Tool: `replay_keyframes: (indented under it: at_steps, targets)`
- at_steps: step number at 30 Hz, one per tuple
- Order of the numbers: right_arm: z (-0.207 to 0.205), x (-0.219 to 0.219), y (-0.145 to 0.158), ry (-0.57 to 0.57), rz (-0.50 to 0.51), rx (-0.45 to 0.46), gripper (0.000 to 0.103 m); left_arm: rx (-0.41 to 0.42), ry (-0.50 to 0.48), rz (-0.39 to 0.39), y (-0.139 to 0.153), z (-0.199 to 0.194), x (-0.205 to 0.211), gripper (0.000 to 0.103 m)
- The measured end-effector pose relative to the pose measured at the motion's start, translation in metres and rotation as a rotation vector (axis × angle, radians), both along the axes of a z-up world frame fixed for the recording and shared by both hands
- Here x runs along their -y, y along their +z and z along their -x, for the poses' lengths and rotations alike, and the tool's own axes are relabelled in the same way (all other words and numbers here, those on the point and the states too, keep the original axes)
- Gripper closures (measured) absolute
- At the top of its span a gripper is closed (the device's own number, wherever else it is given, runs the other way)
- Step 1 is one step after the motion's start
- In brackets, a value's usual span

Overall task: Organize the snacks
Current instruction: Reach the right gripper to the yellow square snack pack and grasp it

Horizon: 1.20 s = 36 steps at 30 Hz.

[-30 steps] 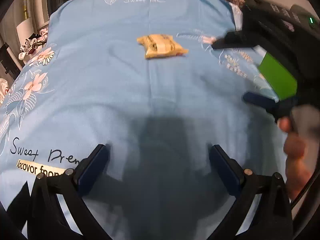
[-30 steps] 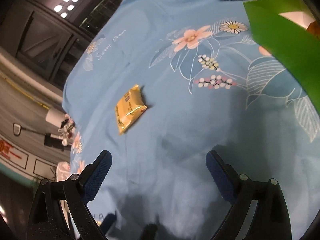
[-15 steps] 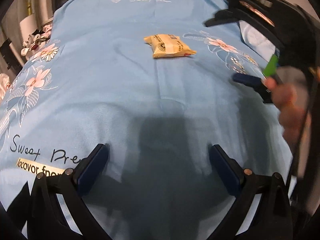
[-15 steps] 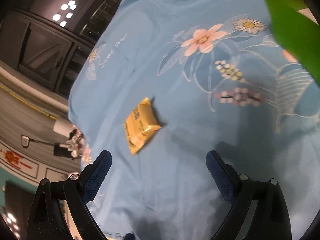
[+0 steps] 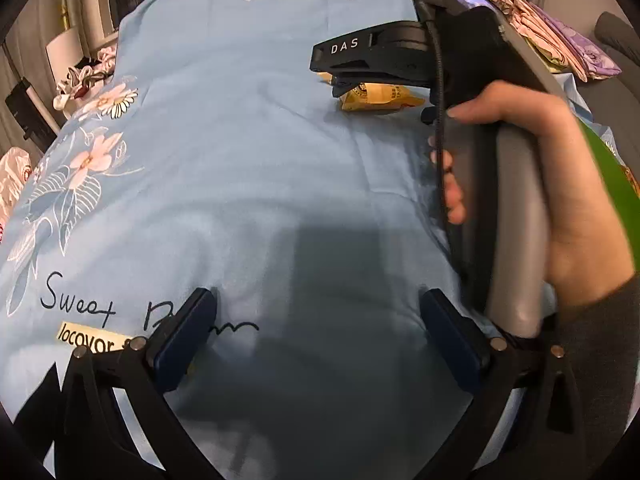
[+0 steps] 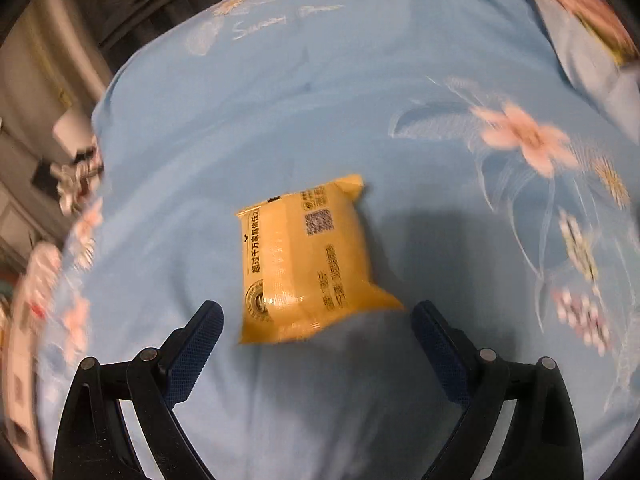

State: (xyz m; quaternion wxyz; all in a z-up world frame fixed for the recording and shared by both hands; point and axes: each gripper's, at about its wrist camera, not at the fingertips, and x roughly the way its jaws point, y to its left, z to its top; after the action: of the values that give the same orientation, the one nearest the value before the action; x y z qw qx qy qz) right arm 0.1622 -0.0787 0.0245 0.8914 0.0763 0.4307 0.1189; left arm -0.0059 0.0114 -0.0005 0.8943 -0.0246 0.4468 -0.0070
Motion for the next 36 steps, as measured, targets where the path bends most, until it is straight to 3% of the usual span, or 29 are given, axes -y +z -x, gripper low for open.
replay_keyframes:
  at_steps: [7,17,21,25,27,29,31,33,36]
  targets:
    - [-0.009,-0.001,-0.001,0.02,-0.037,0.005,0.0,0.002,-0.01,-0.005,0.0,0.001,-0.001,0.0]
    - [-0.034,-0.032,-0.006,0.064,0.204,0.012,0.0,0.008,-0.013,-0.022,0.0,0.006,0.002,0.0]
    - [-0.039,-0.025,-0.005,0.067,0.152,0.019,0.0,0.008,-0.012,-0.022,0.0,0.006,0.002,0.0]
    - [-0.043,-0.03,-0.005,0.065,0.18,0.02,0.0,0.01,-0.012,-0.021,0.0,0.007,0.003,0.0]
    - [-0.043,-0.028,-0.005,0.063,0.152,0.024,0.0,0.009,-0.012,-0.023,0.0,0.007,0.003,0.0]
    - [-0.041,-0.018,-0.003,0.035,0.129,0.038,0.009,0.01,-0.013,-0.022,0.0,0.007,0.002,0.0]
    - [-0.039,-0.006,-0.002,-0.001,0.077,0.049,0.027,0.011,-0.014,-0.021,0.0,0.006,0.002,0.0]
    - [-0.037,0.015,-0.002,-0.046,-0.028,0.054,0.043,0.012,-0.015,-0.021,0.0,0.007,0.001,0.0]
    - [-0.035,0.057,-0.013,-0.044,-0.332,0.059,0.043,0.011,-0.015,-0.022,0.0,0.007,0.002,0.0]
